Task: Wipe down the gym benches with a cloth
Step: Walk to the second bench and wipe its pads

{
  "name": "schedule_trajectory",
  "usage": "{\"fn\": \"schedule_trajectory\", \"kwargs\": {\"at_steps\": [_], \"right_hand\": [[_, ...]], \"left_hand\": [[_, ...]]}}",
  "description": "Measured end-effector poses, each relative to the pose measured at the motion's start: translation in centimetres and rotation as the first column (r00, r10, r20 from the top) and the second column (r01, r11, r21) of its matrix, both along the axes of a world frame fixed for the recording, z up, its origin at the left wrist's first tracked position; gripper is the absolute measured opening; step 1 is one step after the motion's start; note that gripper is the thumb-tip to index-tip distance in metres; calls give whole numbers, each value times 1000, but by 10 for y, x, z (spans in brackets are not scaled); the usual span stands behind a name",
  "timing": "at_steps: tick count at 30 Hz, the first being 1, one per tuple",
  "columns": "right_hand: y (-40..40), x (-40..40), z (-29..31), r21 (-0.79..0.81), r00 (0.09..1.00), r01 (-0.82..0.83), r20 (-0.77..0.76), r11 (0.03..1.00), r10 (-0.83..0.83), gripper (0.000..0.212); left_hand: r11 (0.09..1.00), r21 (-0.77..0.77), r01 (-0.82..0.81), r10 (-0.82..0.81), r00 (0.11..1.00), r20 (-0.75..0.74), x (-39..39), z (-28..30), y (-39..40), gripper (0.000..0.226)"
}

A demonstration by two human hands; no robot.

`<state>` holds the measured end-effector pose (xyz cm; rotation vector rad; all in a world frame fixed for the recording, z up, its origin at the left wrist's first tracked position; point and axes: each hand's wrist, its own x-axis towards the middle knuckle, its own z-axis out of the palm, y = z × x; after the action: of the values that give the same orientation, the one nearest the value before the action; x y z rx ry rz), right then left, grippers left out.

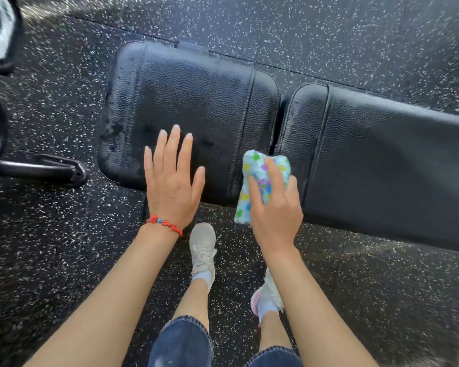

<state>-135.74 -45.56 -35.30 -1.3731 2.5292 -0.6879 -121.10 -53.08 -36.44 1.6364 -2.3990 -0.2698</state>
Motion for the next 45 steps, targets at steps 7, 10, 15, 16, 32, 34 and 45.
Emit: {"fn": "schedule_trajectory", "kwargs": {"at_steps": [7,10,15,16,32,34,45], "right_hand": [[-51,26,-30,27,952,-160,-260,987,161,35],[-79,18,-31,51,931,-165,-322,985,172,36],[-104,16,-32,29,914,-160,-374,987,159,35],[-106,16,-33,25,914,-155,-377,988,153,35],[-116,46,-33,-8,865,-365,-373,931,336,34],[-156,49,-32,-55,888,-342,-346,938,303,35],[-77,63,-37,-45,792,-555,-333,831,511,29]], "left_hand": [[990,18,-143,142,989,34,64,-14,-15,53],[981,61,-185,182,982,49,78,-17,-10,56],[966,131,-223,219,975,45,82,-23,-3,59],[966,132,-223,220,975,37,82,-23,-2,59],[954,111,-277,272,961,57,78,-23,1,56],[949,118,-293,288,956,58,78,-22,2,56],[928,145,-343,336,939,68,78,-20,8,57]]}}
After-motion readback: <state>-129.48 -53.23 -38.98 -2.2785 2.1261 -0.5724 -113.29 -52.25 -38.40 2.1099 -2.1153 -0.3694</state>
